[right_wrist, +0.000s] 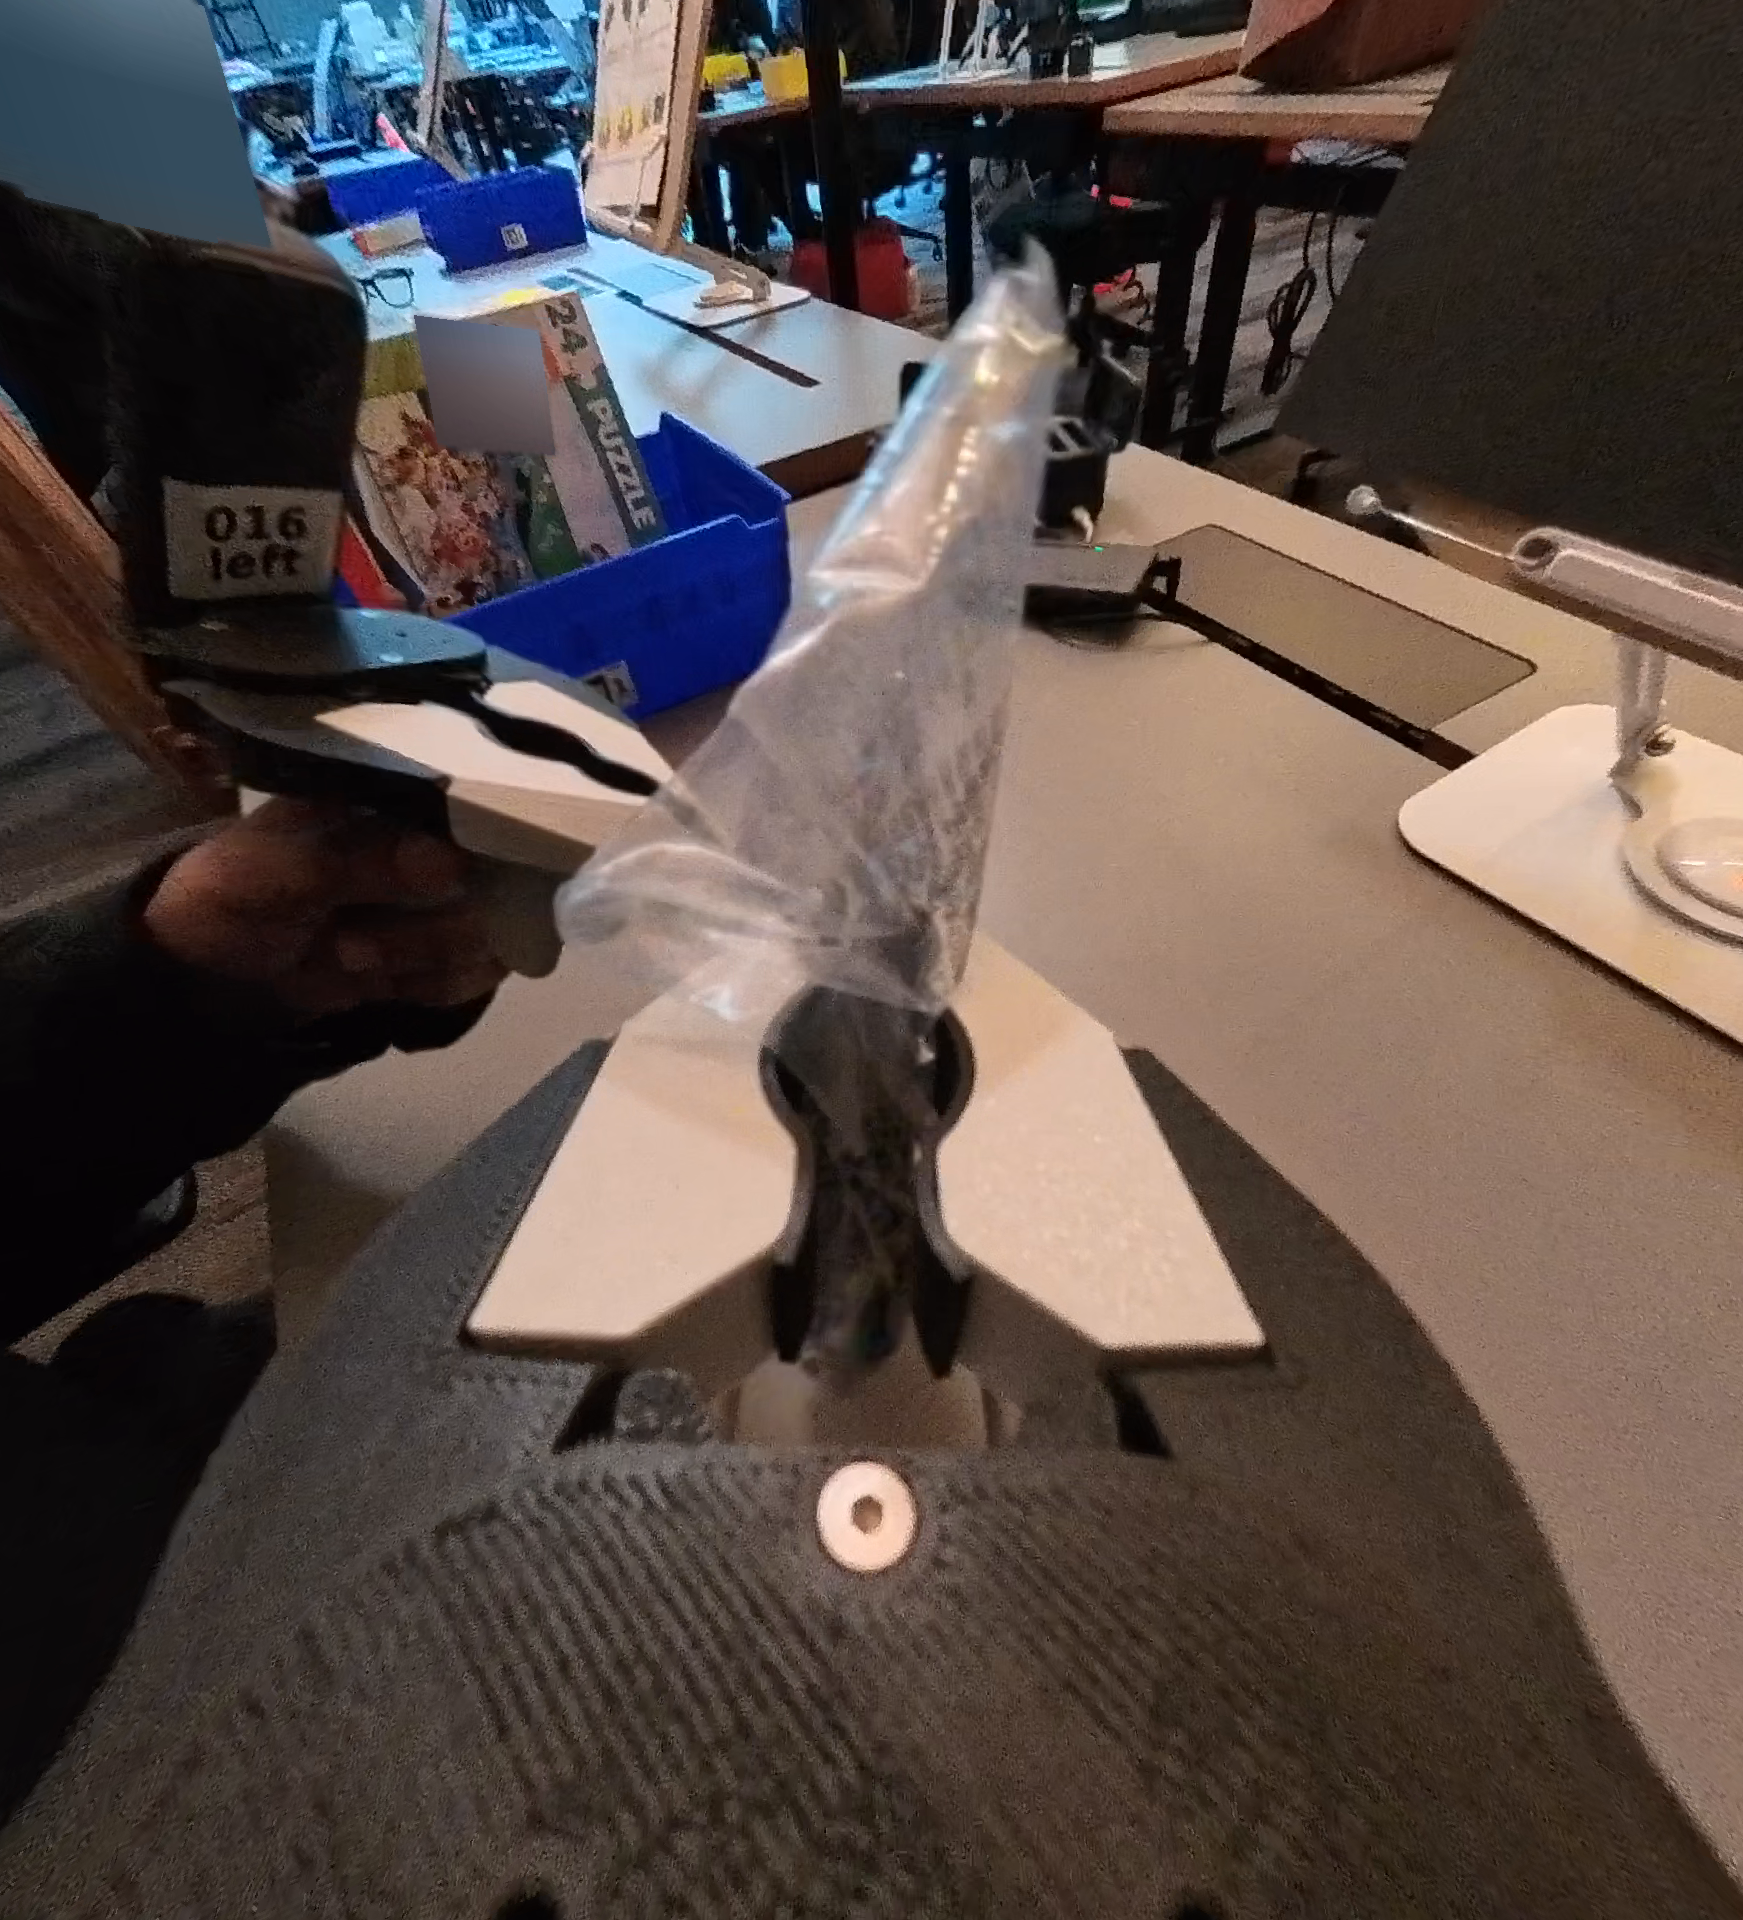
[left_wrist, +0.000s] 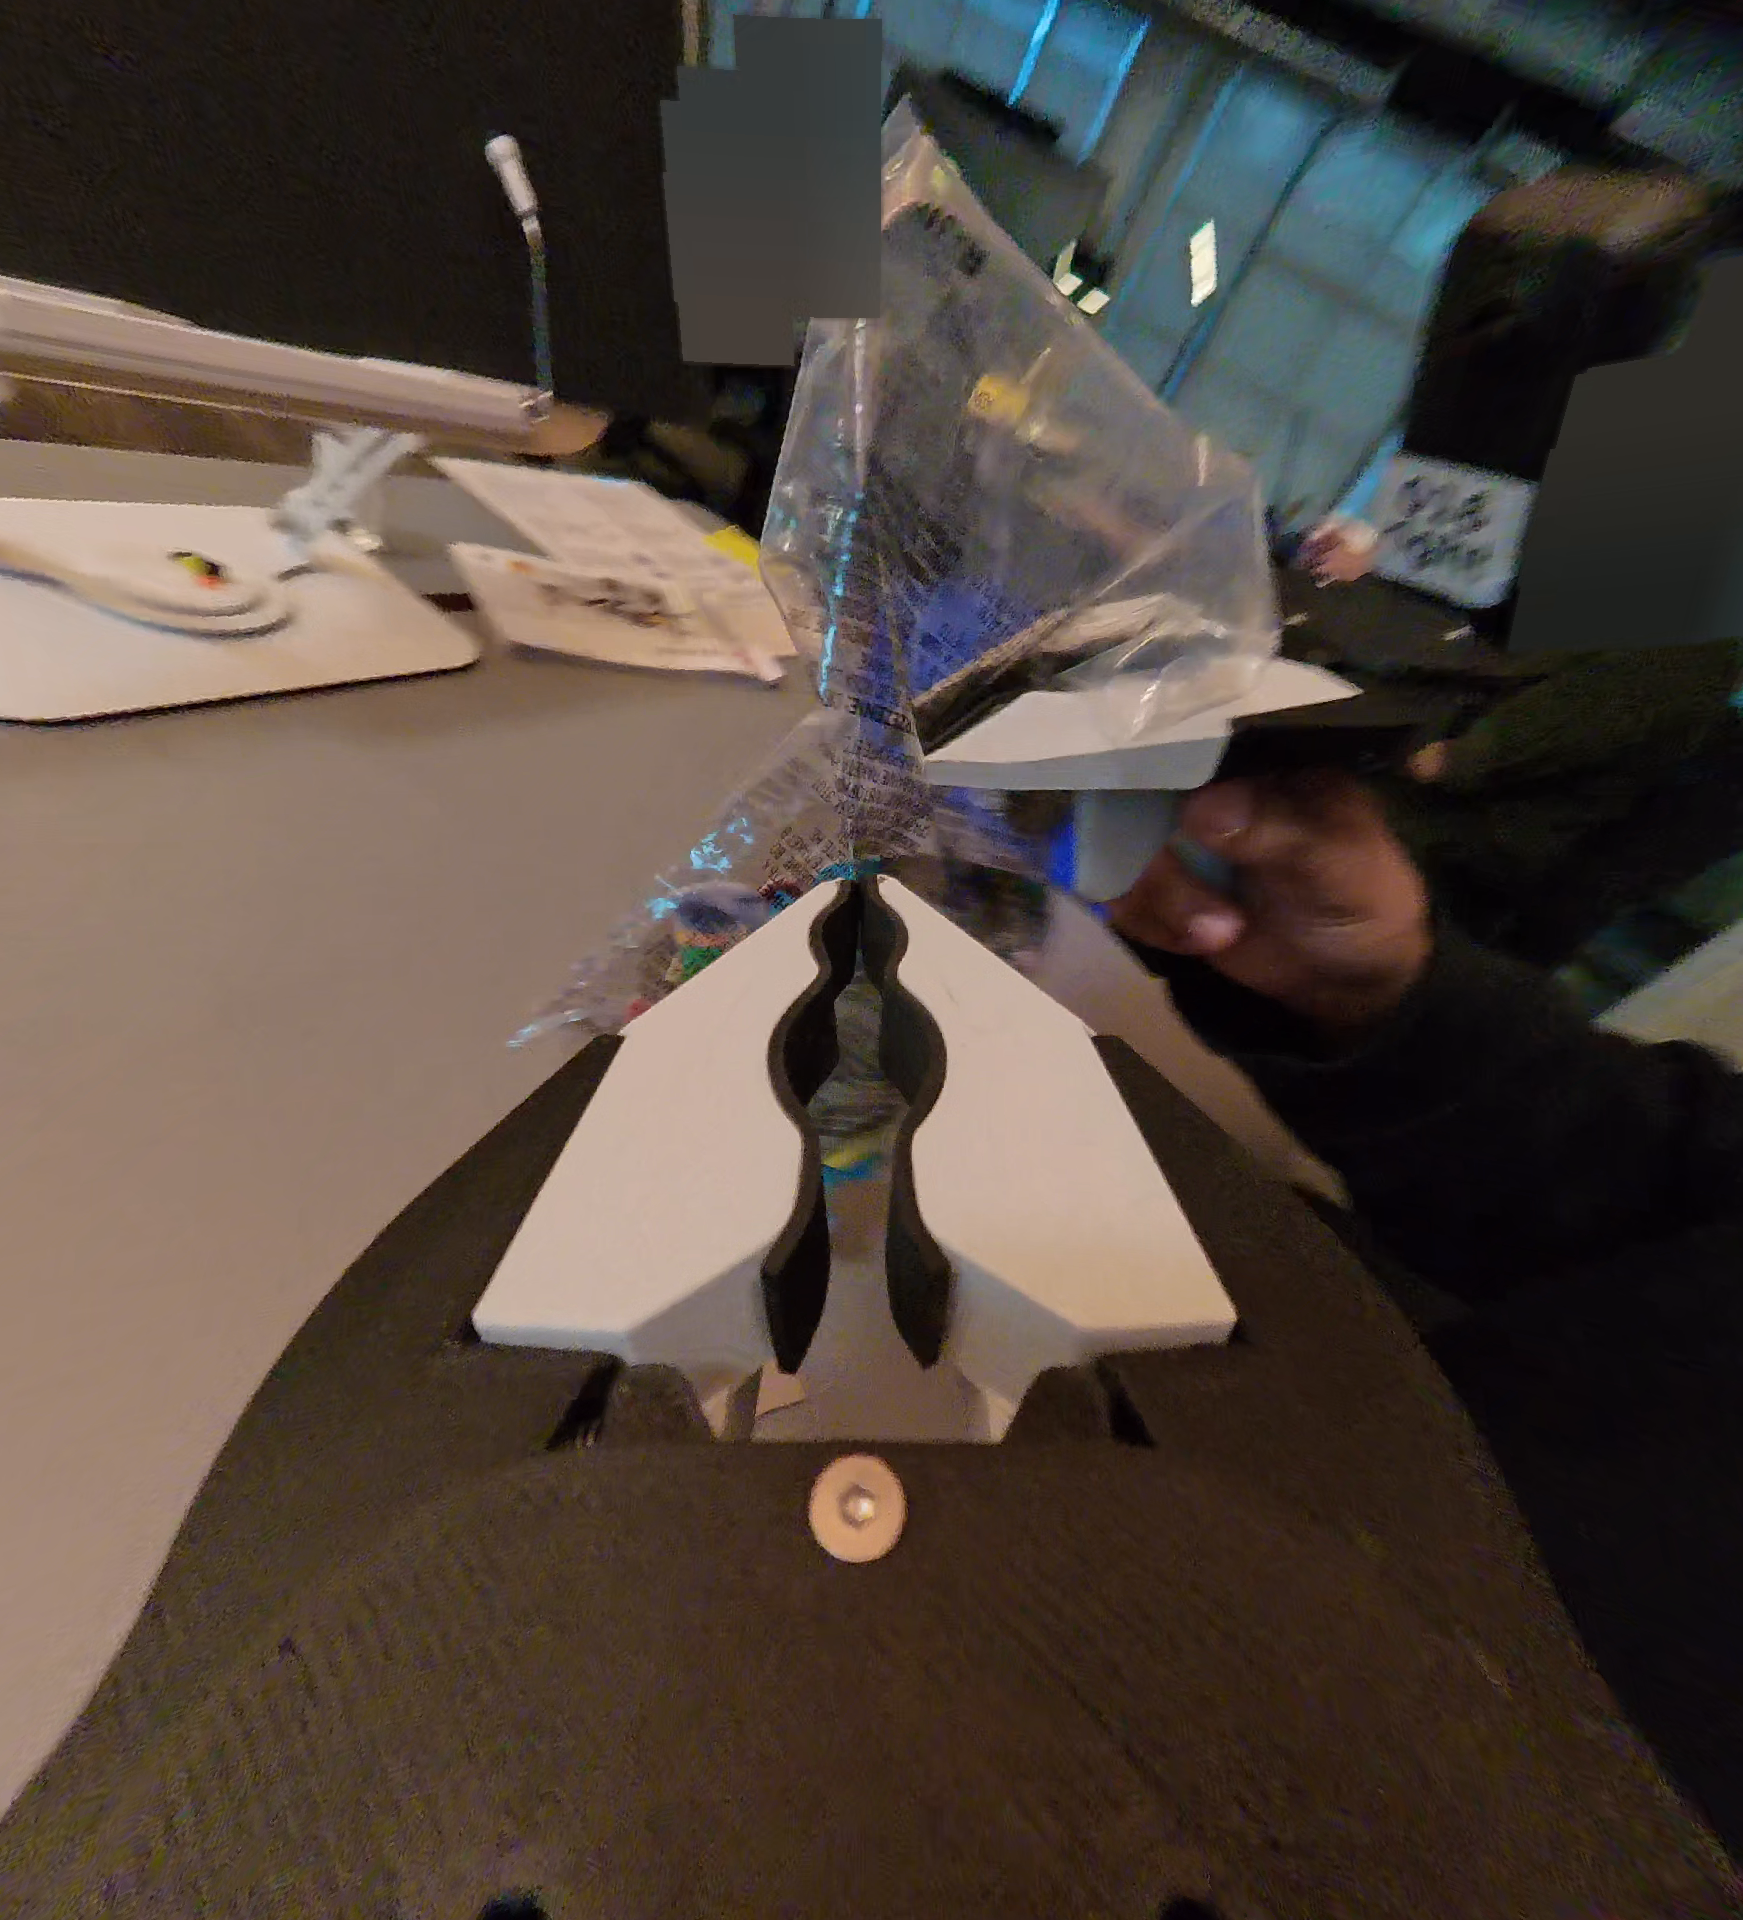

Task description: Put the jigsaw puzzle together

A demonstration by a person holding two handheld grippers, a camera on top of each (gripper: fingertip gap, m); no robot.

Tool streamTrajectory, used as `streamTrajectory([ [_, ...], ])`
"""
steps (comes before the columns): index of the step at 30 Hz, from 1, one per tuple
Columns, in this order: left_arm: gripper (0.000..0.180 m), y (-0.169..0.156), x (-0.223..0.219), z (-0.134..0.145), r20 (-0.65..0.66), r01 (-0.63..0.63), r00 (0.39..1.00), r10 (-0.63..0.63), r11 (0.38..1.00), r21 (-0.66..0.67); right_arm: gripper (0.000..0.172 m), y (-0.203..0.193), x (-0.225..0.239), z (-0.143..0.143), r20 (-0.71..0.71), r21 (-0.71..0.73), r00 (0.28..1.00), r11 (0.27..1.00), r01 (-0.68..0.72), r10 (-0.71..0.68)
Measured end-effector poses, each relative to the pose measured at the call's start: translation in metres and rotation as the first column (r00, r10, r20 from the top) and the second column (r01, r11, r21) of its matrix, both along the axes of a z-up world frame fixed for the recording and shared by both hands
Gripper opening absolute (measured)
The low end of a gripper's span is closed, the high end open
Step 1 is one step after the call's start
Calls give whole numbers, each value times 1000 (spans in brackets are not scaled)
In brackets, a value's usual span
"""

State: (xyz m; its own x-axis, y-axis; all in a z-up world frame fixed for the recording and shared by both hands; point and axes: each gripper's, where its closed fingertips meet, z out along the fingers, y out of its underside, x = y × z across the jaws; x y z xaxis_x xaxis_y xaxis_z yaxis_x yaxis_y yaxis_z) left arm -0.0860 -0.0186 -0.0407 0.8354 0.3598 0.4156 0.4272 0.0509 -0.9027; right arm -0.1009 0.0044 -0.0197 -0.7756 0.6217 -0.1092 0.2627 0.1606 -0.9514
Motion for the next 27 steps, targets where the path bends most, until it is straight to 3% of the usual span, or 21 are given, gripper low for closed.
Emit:
streamTrajectory([
  [2, 0, -3, -1, -2, -37, -35, 999, 34, 999, -27, 7, 2, 2, 9, -32, -24, 999, 1000, 4, -5],
  [4, 0, -7, -10, -20, -47, -87, 996, 82, 990, -112, 7, 0, 1, -4, 6, 13, 1000, 1000, -4, 4],
  [6, 0, -3, 0, -10, -10, -31, 999, 31, 999, -26, 7, 0, 3, 1, -9, -19, 1000, 1000, -10, 9],
  [9, 0, -7, -7, -20, -23, -72, 997, 71, 993, -89, 5, 0, 2, -7, 18, 7, 1000, 1000, -10, 10],
  [11, 0, -2, 3, -7, -12, -30, 999, 30, 999, -17, 12, -4, 5, -5, 38, -15, 999, 999, -36, 37],
  [12, 0, -4, 0, -9, -48, -63, 997, 61, 997, -46, 12, -1, 4, 0, 2, -17, 1000, 1000, -22, 22],
  [14, 0, -8, -13, -27, -60, -118, 992, 110, 983, -139, 11, -1, 1, -15, 9, 57, 1000, 998, -16, 16],
  [15, 0, -3, -6, -25, -11, -65, 998, 64, 993, -100, 16, -3, 2, -25, 60, 89, 998, 995, -34, 29],
  [16, 0, 1, 1, -18, 1, -37, 999, 37, 998, -46, 21, -7, 4, -25, 67, 85, 997, 995, -42, 36],
  [18, 0, -5, -8, -26, -65, -111, 992, 104, 988, -112, 19, -1, 3, -11, -8, 54, 1000, 999, 0, 0],
  [19, 0, -9, -15, -37, -58, -139, 990, 132, 979, -148, 19, -1, 2, -12, -1, 48, 1000, 999, -1, 1],
  [21, 0, -5, -8, -35, 53, -65, 996, 68, 997, -50, 26, -1, 3, -27, 82, 62, 996, 998, -29, 24],
  [22, 0, -5, -5, -30, 47, -64, 997, 66, 998, -29, 27, 2, 3, -26, 88, 53, 996, 998, -27, 22],
  [25, 0, -14, -15, -41, -54, -144, 989, 137, 976, -163, 26, 14, 1, -9, 68, -45, 998, 999, 6, -3],
  [27, 0, -9, -8, -32, -2, -95, 995, 96, 992, -88, 23, 14, 0, -11, 112, -73, 994, 997, -13, 22],
])
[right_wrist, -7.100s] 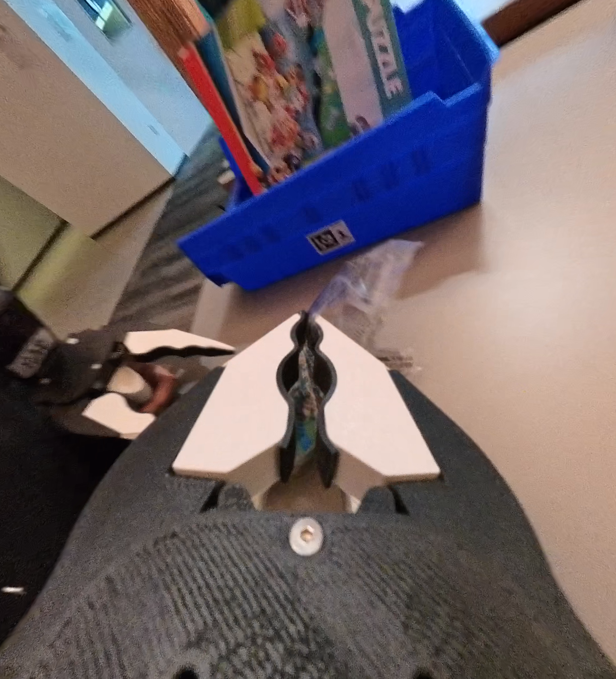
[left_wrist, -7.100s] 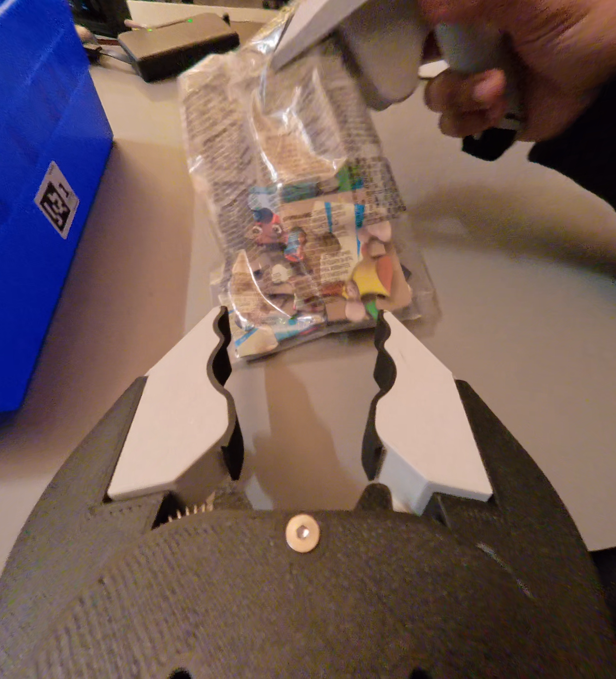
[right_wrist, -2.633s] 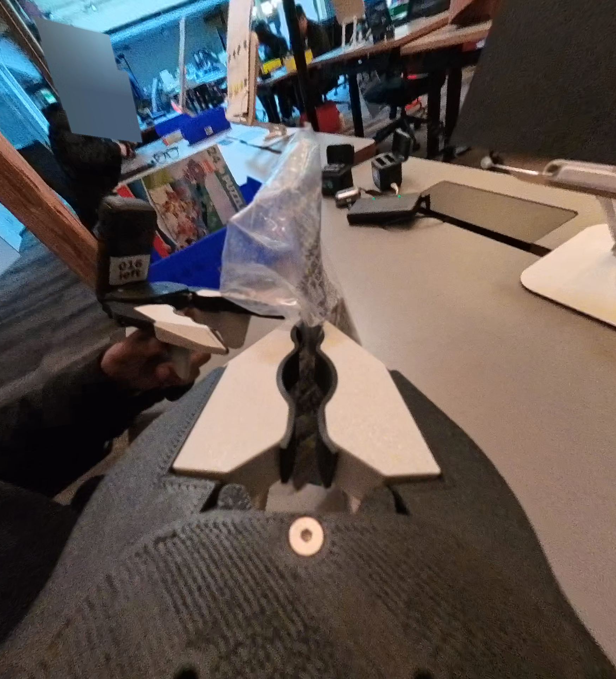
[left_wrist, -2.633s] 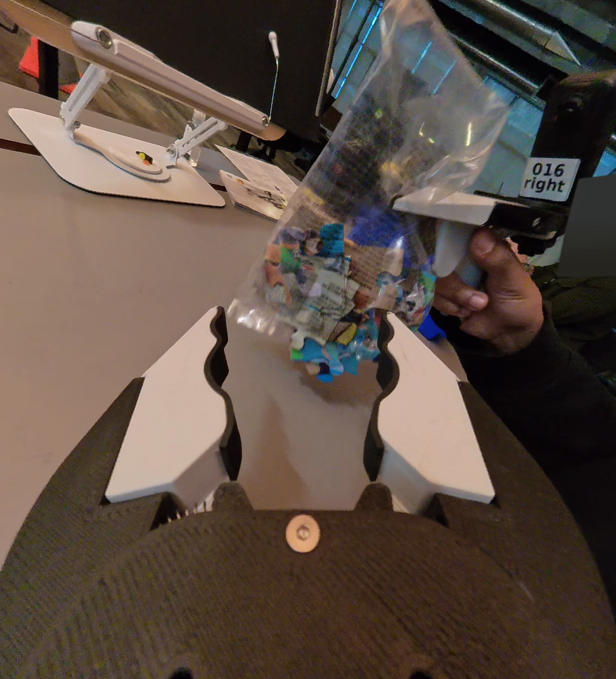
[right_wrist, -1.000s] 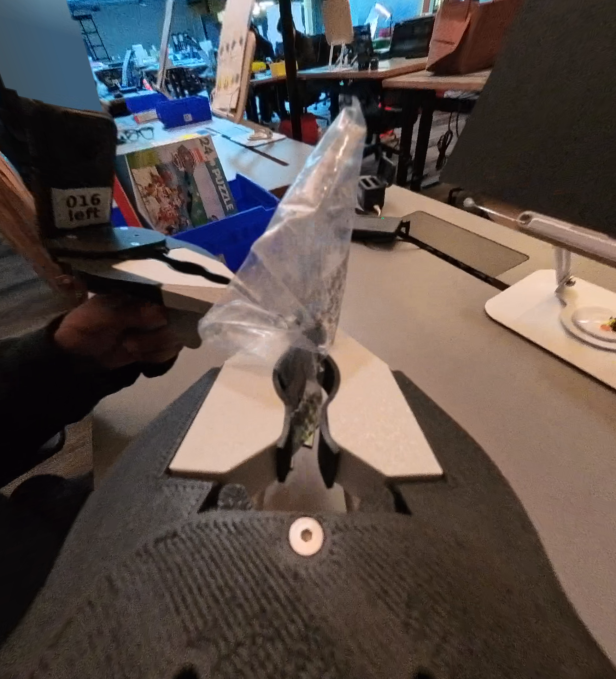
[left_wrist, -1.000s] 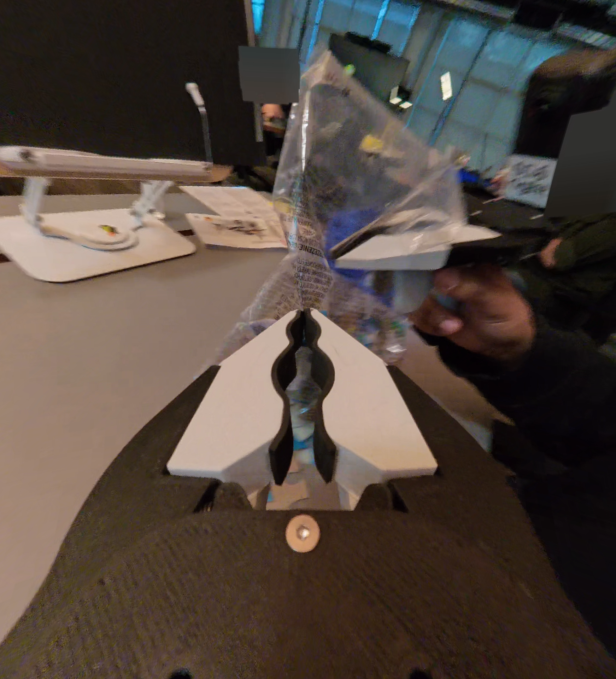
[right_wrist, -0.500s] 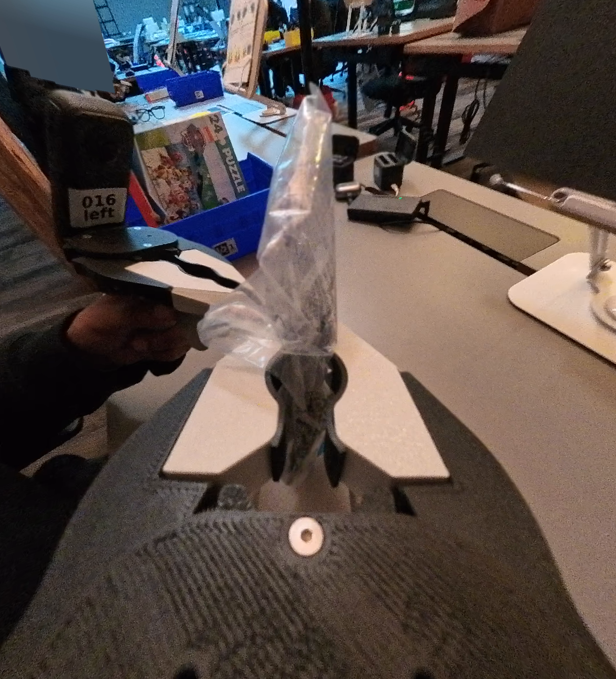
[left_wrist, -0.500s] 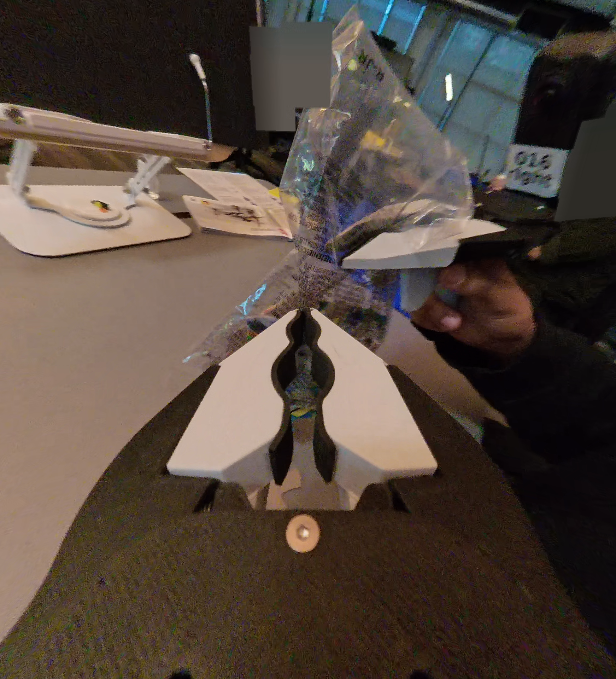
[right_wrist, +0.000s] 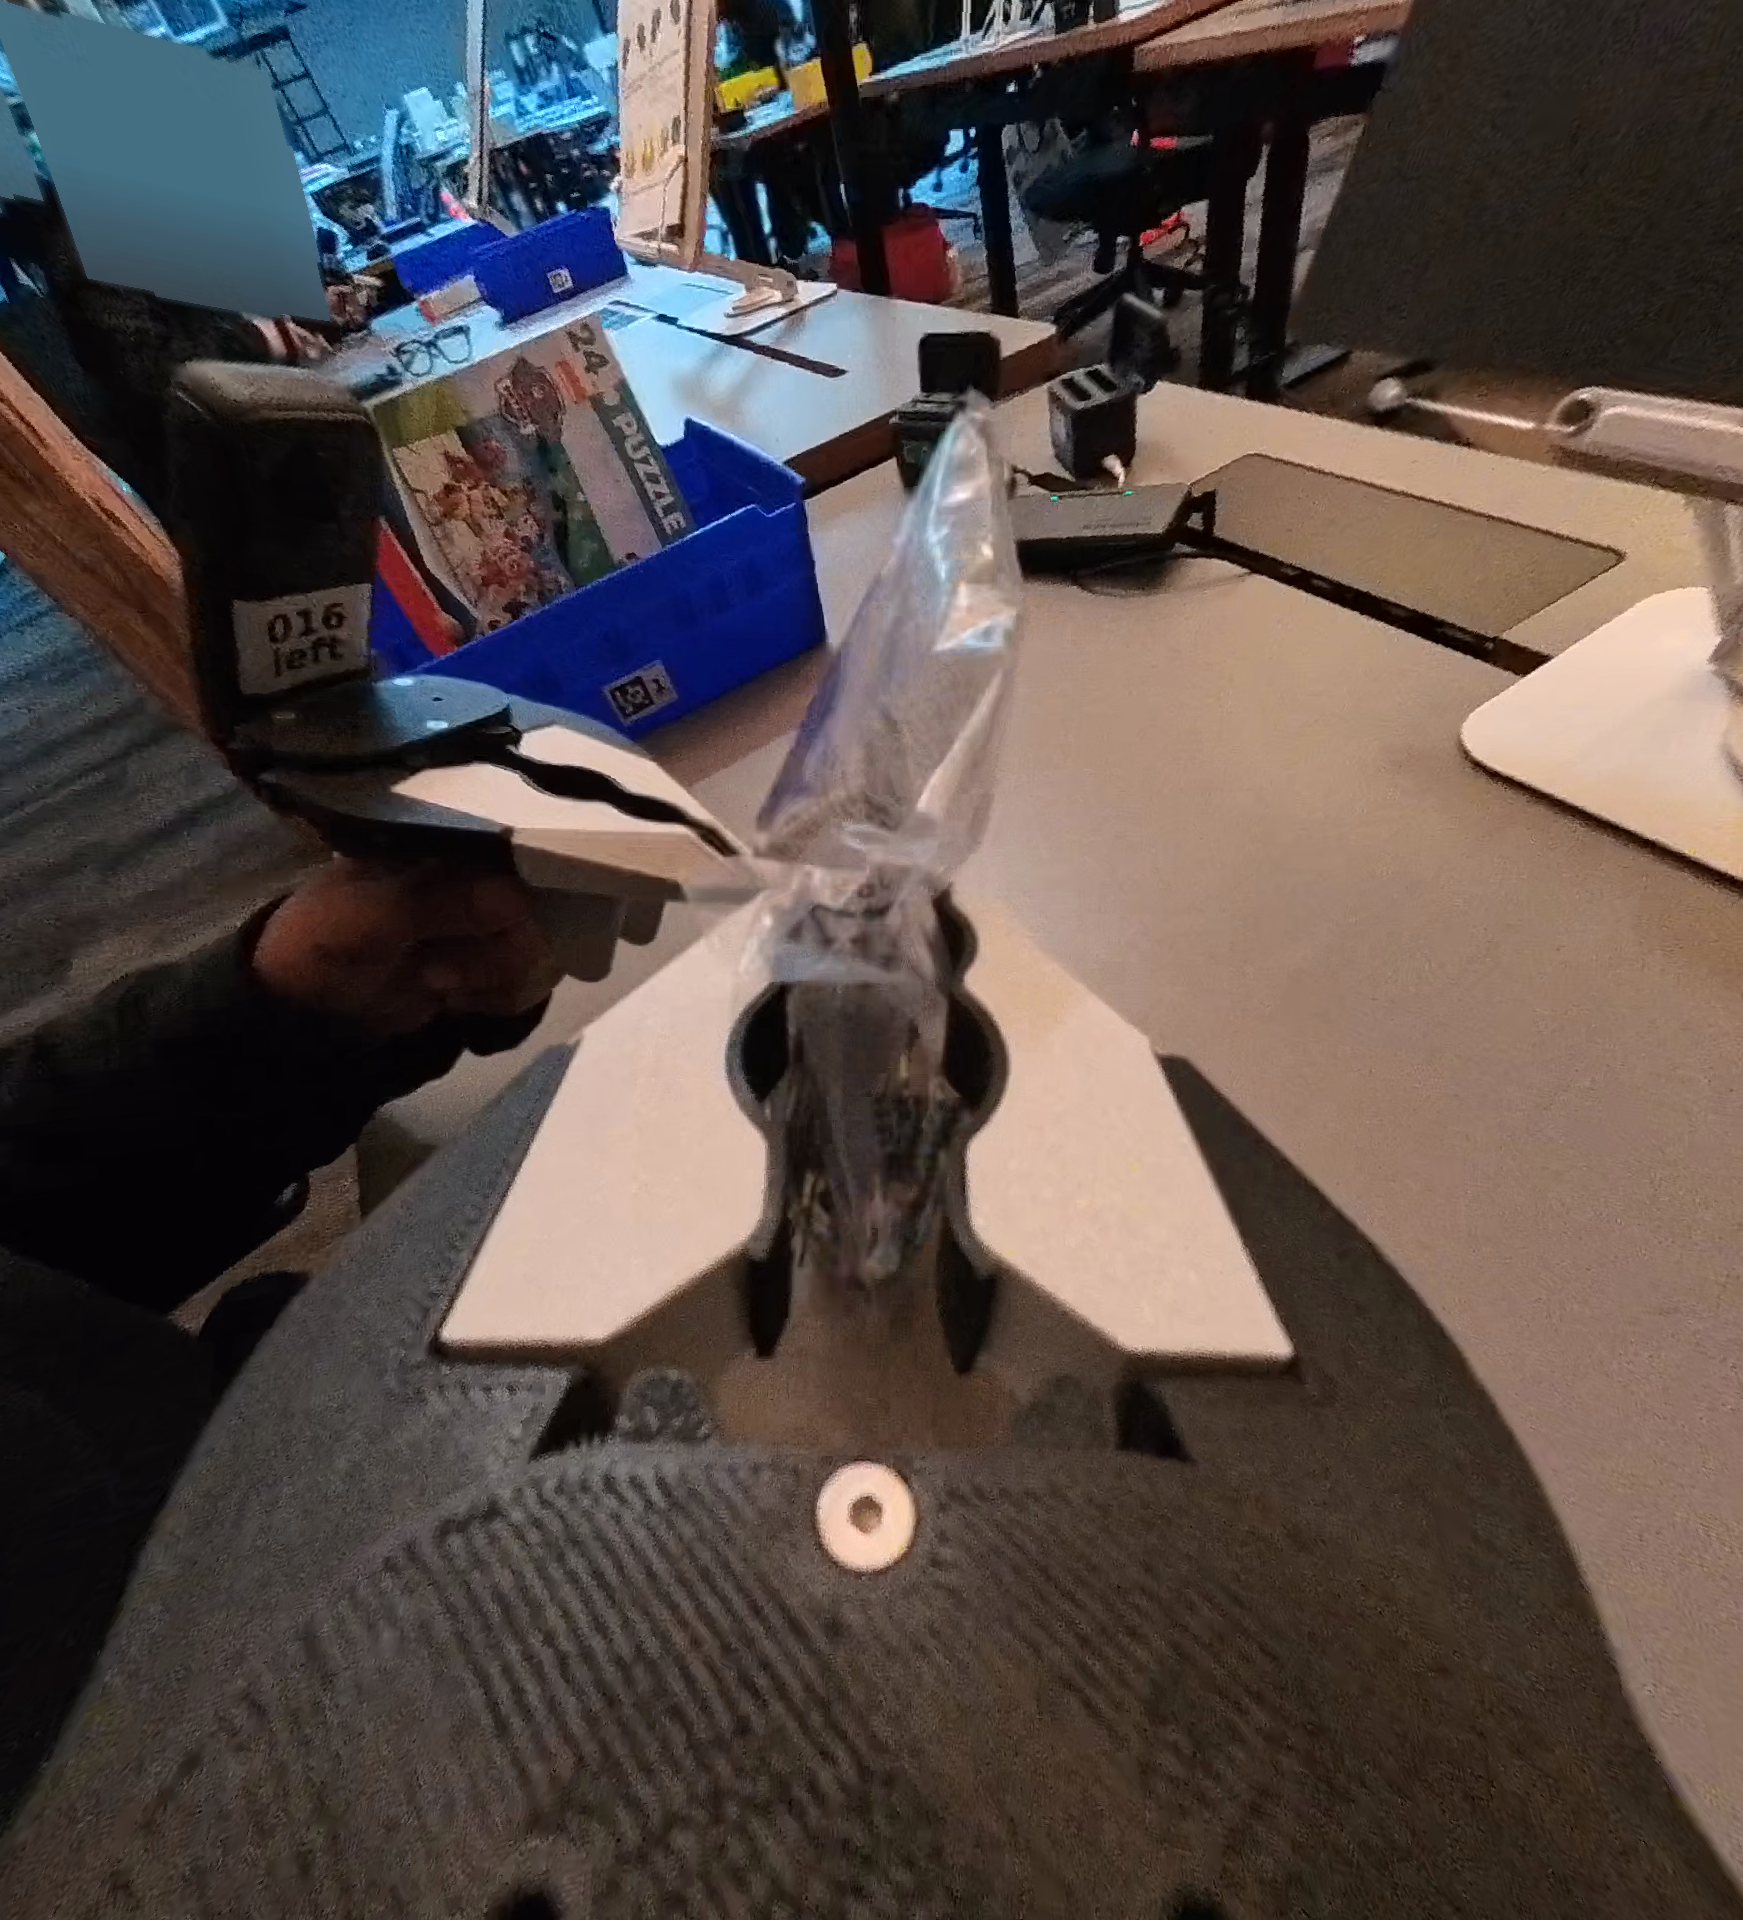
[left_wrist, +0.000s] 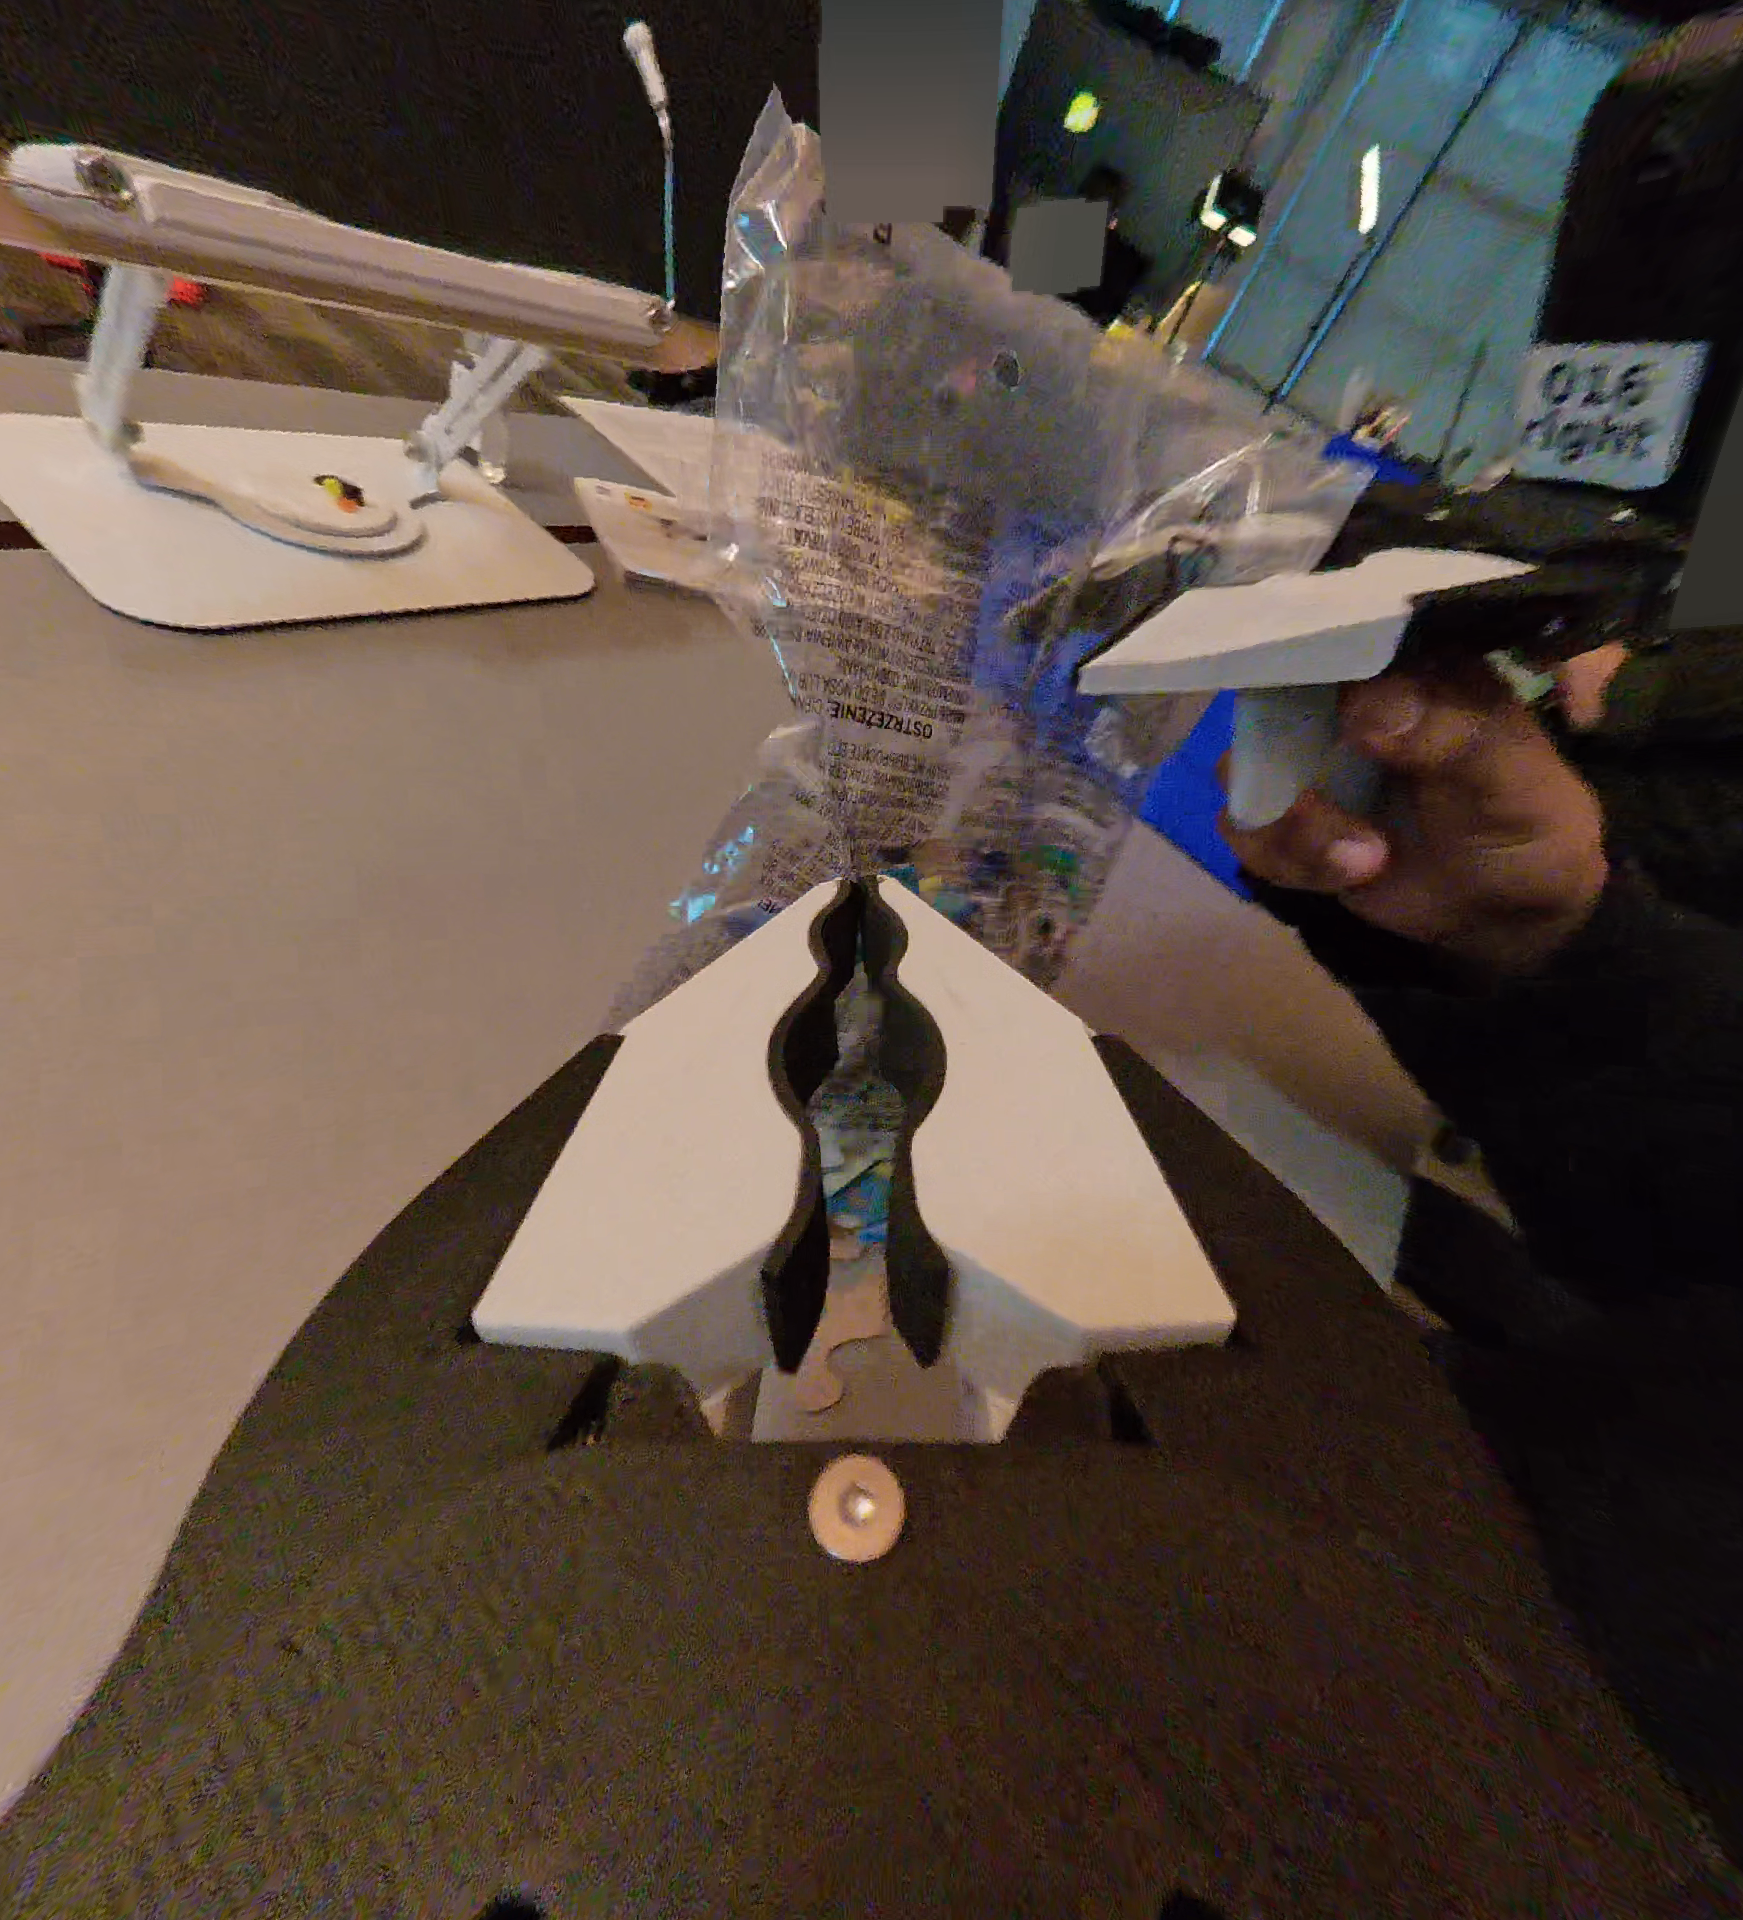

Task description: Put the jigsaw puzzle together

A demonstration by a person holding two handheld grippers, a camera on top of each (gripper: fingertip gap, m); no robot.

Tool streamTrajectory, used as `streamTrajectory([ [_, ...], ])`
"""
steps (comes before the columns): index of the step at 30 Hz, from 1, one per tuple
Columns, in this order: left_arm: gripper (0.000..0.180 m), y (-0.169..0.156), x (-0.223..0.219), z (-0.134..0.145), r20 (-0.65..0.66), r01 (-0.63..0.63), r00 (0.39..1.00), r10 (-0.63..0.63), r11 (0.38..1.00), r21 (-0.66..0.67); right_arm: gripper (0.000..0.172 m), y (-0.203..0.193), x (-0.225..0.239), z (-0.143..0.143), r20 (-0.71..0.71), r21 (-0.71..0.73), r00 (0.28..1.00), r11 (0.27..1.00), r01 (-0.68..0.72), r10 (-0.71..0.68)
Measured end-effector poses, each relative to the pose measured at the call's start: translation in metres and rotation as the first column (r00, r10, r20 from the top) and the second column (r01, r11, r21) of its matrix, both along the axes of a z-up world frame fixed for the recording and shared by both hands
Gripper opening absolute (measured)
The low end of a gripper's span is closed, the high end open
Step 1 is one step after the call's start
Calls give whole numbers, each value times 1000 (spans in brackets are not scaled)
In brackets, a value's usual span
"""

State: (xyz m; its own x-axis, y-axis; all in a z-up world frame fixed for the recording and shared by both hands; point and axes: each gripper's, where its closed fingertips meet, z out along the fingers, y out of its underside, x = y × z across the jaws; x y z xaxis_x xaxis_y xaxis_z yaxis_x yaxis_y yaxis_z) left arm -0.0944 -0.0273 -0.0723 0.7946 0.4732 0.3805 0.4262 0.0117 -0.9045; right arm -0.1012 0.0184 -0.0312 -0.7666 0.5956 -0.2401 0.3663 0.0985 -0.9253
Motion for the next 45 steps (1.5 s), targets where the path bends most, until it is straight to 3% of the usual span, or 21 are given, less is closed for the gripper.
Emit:
streamTrajectory([
  [2, 0, 0, 2, 14, -44, -12, 999, 13, 1000, 25, 20, 4, -2, 9, -32, 3, 999, 1000, 22, -22],
  [4, 0, -8, -17, -1, -98, -104, 991, 96, 991, -85, 13, 14, -7, 24, -103, -11, 992, 997, 73, -74],
  [5, 0, -6, -19, -8, -52, -88, 995, 84, 993, -81, 8, 17, -11, 23, -114, -12, 989, 995, 95, -95],
  [7, 0, 2, -9, 6, -1, -29, 1000, 29, 999, 43, 2, 19, -10, 21, -102, -8, 989, 994, 107, -108],
  [10, 0, -3, -18, -3, -100, -115, 989, 107, 990, -78, 0, 27, -10, 22, -165, 63, 977, 987, 148, -136],
  [13, 0, 1, -8, 9, -44, -62, 997, 63, 997, 35, 0, 22, -3, 35, -175, 7, 977, 992, 123, -120],
  [15, 0, -5, -14, 13, -122, -115, 986, 114, 993, 1, 0, 20, -3, 39, -199, 28, 974, 992, 120, -112],
  [17, 0, -7, -27, -7, -103, -151, 984, 144, 987, -56, 0, 10, -7, 22, -159, 103, 984, 990, 92, -75],
  [20, 0, -4, -20, 4, -74, -126, 989, 130, 991, 49, 0, 1, -4, 45, -233, 81, 970, 993, 89, -68],
  [22, 0, -7, -20, 4, -103, -163, 981, 164, 986, 20, 0, -10, -5, 43, -240, 138, 970, 988, 63, -28],
  [24, 11, -10, -21, -5, -87, -190, 978, 188, 982, -15, 0, -17, -9, 29, -209, 238, 978, 970, 48, 3],
  [27, 26, -20, -18, -11, -43, -204, 978, 205, 979, 16, 0, -15, -9, 56, -314, 209, 949, 973, 102, -32],
  [31, 51, -35, -12, -7, -12, -225, 974, 227, 970, 95, 0, -23, -9, 20, -197, 307, 980, 951, 39, 24],
  [33, 59, -41, -10, -9, -13, -236, 971, 238, 968, 87, 0, -20, -8, 45, -272, 224, 962, 971, 88, -24],
  [34, 60, -43, -9, -11, -15, -241, 970, 243, 967, 83, 0, -20, -7, 48, -266, 200, 963, 976, 86, -31],
  [37, 63, -43, -4, -15, -8, -227, 973, 229, 970, 90, 0, -24, -5, 11, -149, 327, 989, 944, 33, 17],
  [40, 64, -40, -1, -20, 2, -211, 977, 211, 973, 91, 0, -15, -5, 44, -245, 263, 969, 959, 109, -43],
  [43, 67, -35, 2, -24, 19, -184, 983, 183, 978, 94, 0, -15, -3, 18, -148, 333, 989, 941, 60, -11],
  [45, 68, -33, 2, -28, 19, -182, 983, 181, 980, 80, 0, -14, -1, 38, -218, 289, 975, 952, 99, -35],
])
